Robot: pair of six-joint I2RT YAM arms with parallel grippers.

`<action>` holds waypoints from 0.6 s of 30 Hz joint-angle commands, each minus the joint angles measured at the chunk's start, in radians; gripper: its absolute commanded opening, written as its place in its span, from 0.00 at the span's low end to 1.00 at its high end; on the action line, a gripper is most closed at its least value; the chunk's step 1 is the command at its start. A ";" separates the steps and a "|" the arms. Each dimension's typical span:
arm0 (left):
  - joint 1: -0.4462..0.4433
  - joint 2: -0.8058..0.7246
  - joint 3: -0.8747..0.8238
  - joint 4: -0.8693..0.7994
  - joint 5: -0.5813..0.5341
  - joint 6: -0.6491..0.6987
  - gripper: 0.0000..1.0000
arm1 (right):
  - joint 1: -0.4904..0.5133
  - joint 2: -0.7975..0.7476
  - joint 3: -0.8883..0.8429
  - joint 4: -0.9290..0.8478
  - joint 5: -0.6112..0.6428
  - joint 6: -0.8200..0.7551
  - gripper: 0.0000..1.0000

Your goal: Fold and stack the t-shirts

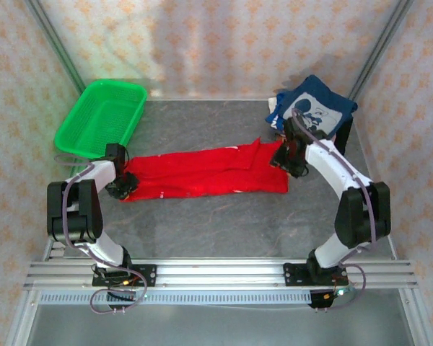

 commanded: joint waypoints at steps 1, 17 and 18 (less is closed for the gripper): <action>0.009 0.031 -0.016 0.007 -0.033 0.014 0.26 | -0.004 0.018 -0.101 0.157 0.013 0.068 0.56; 0.031 0.022 -0.071 -0.007 -0.062 0.047 0.26 | -0.014 0.062 -0.169 0.127 0.204 0.091 0.01; 0.032 0.021 -0.073 -0.014 -0.060 0.051 0.26 | -0.014 0.047 -0.175 0.103 0.219 0.080 0.00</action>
